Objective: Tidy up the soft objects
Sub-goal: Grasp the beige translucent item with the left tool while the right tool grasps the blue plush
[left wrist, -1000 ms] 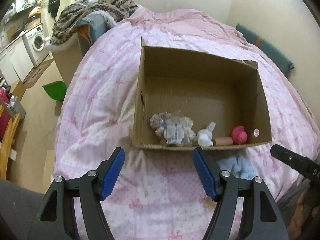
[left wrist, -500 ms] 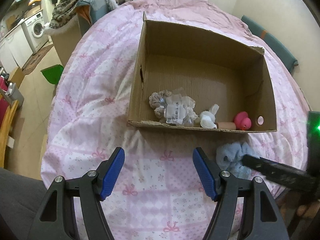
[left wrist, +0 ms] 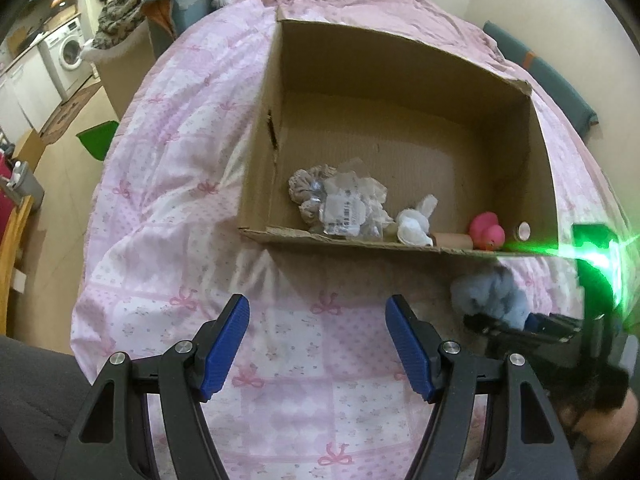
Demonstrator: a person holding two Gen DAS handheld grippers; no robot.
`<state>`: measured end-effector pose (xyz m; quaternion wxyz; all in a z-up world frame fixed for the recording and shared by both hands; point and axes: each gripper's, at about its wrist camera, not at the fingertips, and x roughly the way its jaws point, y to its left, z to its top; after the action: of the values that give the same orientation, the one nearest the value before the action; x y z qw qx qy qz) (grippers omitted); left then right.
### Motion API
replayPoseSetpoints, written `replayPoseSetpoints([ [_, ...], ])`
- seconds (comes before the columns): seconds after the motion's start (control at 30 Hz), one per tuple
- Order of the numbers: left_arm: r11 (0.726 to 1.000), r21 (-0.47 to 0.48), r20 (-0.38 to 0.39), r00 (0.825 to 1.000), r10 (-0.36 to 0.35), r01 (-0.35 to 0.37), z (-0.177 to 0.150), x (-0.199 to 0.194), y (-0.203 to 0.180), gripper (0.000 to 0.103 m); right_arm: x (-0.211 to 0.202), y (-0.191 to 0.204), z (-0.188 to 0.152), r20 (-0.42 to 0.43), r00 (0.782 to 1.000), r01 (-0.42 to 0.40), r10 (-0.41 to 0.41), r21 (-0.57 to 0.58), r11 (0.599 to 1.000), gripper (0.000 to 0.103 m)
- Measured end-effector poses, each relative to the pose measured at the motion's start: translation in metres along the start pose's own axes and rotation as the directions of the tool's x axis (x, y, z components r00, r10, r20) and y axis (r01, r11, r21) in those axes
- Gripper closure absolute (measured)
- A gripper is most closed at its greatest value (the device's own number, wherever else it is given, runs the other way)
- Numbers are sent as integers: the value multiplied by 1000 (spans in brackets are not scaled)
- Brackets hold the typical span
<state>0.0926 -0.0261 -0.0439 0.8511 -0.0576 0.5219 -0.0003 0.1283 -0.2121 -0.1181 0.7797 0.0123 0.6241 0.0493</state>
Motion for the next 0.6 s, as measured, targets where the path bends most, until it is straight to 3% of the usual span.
replayPoseSetpoints([
  [0.17, 996, 62, -52, 996, -66, 69, -12, 9, -18, 35, -20, -17, -11, 34, 997, -75, 74, 36, 997, 85],
  [0.33, 971, 142, -143, 974, -174, 194, -29, 23, -50, 35, -51, -31, -28, 112, 983, -150, 142, 59, 987, 87],
  [0.43, 949, 203, -214, 957, -196, 240, -42, 39, -71, 38, -65, -41, -39, 155, 972, -190, 177, 72, 979, 87],
  [0.57, 939, 219, -276, 940, -199, 264, -50, 59, -81, 72, -76, -48, -49, 187, 963, -212, 193, 90, 973, 87],
  [0.6, 940, 213, -283, 938, -200, 265, -50, 62, -81, 74, -78, -47, -47, 193, 962, -214, 193, 93, 972, 87],
])
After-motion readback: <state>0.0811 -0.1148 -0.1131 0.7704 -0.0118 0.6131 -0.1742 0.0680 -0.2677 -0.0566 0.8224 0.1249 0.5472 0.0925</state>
